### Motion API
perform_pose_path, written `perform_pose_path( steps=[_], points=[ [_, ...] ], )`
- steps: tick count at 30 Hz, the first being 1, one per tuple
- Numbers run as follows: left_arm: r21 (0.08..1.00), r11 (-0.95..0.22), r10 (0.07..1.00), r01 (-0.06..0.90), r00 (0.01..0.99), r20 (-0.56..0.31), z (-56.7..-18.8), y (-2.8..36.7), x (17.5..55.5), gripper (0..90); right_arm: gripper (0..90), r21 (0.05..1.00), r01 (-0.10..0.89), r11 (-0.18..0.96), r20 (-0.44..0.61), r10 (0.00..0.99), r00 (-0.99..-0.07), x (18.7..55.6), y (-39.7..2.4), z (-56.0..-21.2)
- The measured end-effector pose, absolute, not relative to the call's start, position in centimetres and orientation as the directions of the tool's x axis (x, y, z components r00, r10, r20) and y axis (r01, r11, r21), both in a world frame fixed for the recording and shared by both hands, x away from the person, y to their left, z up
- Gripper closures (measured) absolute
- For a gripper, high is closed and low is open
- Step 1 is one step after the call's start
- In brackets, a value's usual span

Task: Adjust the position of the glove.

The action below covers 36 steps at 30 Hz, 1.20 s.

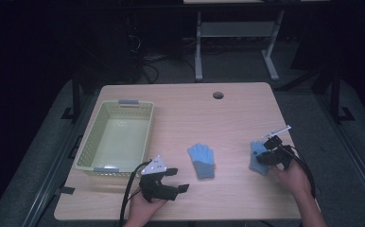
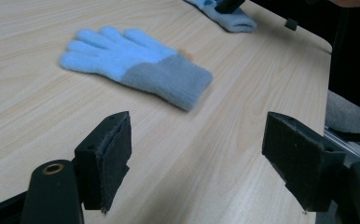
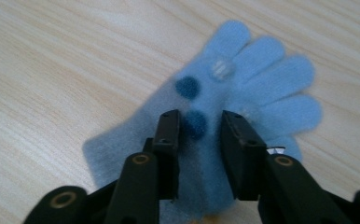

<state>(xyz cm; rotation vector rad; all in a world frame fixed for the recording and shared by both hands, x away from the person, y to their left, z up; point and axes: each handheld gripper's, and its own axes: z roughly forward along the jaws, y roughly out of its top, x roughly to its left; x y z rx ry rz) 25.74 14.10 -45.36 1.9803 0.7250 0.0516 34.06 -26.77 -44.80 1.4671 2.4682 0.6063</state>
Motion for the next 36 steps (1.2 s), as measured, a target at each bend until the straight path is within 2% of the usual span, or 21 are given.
perform_pose_path(
  steps=[6, 9, 14, 21, 24, 36],
  points=[
    [0.828, -0.328, 0.495, 0.454, 0.829, -0.258, -45.1, 14.0, 25.6, 23.3, 79.9, 0.442, 0.804, 0.397, 0.067, 0.879, -0.471, 34.2, -27.1, -44.7],
    [0.822, -0.333, 0.5, 0.462, 0.826, -0.261, -45.3, 14.0, 25.7, 23.3, 81.8, 0.427, 0.83, 0.359, 0.134, 0.882, -0.451, 34.4, -27.5, -44.6],
    [0.821, -0.326, 0.505, 0.469, 0.82, -0.268, -45.3, 14.3, 25.9, 23.2, 82.7, 0.442, 0.821, 0.363, 0.131, 0.879, -0.459, 34.1, -27.6, -43.7],
    [0.823, -0.309, 0.521, 0.477, 0.809, -0.273, -45.2, 14.6, 26.0, 23.2, 82.6, 0.499, 0.745, 0.443, 0.095, 0.826, -0.555, 33.5, -25.3, -40.9],
    [0.819, -0.316, 0.535, 0.48, 0.803, -0.264, -45.3, 14.6, 26.0, 23.3, 82.6, 0.493, 0.724, 0.483, 0.09, 0.799, -0.594, 33.4, -23.9, -40.0],
    [0.822, -0.304, 0.537, 0.482, 0.799, -0.269, -45.1, 14.8, 26.1, 23.4, 82.2, 0.517, 0.604, 0.606, 0.055, 0.681, -0.73, 33.6, -17.6, -38.6]
  ],
)
